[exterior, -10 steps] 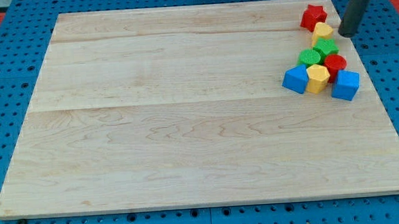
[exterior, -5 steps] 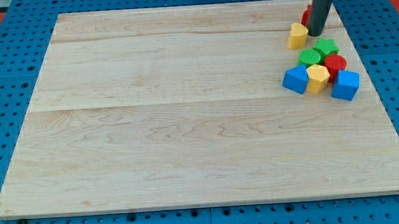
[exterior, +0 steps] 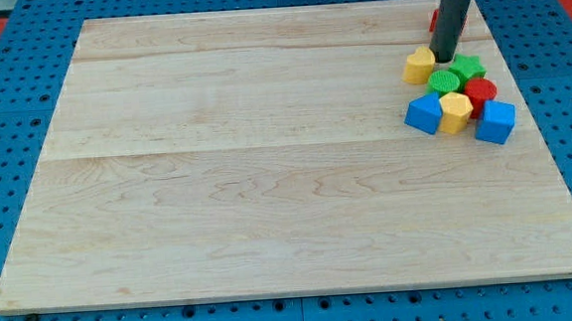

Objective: Place the yellow heart to the top left side of the green circle

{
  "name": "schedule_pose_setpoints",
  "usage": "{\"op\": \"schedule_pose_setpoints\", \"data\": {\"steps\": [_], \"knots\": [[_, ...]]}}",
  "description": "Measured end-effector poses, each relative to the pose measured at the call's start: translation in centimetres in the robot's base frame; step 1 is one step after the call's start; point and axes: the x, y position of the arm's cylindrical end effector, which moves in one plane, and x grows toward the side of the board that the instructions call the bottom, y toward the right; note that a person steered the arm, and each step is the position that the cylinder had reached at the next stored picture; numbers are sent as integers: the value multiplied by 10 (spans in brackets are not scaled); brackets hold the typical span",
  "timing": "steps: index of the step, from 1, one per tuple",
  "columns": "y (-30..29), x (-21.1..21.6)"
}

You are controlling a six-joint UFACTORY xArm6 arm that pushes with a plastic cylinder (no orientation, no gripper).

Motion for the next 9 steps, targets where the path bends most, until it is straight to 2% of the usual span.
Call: {"op": "schedule_pose_setpoints", "data": {"steps": [3,6,7,9], "knots": [[-43,-15],[-121,-9],[-128,9],[-90,19]]}}
